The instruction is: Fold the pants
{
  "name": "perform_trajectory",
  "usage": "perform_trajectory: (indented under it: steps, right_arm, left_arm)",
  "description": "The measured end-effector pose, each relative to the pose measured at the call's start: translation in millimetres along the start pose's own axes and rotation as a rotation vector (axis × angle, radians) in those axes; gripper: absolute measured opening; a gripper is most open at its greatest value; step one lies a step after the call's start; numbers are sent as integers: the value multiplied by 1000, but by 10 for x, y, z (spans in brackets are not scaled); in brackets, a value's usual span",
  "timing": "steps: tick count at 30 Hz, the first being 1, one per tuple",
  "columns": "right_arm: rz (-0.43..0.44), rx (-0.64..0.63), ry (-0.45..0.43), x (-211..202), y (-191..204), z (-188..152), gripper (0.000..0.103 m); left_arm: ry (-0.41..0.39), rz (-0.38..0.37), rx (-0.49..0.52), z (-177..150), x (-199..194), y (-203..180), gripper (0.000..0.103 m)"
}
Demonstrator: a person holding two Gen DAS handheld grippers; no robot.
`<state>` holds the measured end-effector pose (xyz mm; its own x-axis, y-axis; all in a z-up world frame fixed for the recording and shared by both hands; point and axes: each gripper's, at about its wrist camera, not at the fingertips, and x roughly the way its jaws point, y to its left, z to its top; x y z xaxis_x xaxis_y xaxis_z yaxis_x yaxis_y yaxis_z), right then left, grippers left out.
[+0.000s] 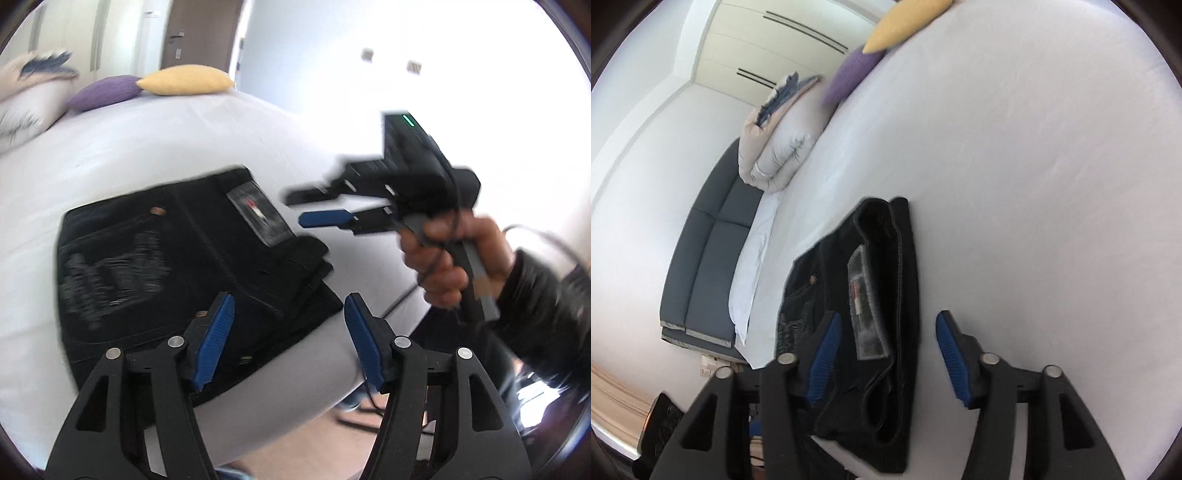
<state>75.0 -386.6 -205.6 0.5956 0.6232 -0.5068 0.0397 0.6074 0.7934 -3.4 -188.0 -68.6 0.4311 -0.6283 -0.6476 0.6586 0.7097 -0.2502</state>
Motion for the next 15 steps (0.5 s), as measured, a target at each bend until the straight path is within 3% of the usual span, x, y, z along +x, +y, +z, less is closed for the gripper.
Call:
perform_trajectory:
  steps: [5, 7, 9, 10, 13, 15]
  right_arm:
    - [27, -104, 78, 246, 364, -103, 10]
    - [2, -91, 125, 421, 316, -163, 8]
    - [-52, -64, 156, 552, 191, -210, 0]
    - [-42, -40, 149, 577, 95, -238, 0]
    - [1, -3, 125, 563, -6, -282, 0]
    - [-9, -30, 115, 574, 21, -309, 0]
  left_arm:
    - [-53, 27, -207, 236, -113, 904, 57]
    - [-36, 32, -297, 337, -6, 1374, 32]
    - [2, 54, -353, 454, 115, 1734, 26]
    - [15, 73, -354, 501, 195, 1859, 17]
    - [71, 82, -383, 501, 436, 2162, 3]
    - [59, 90, -377, 448, 439, 2148, 3]
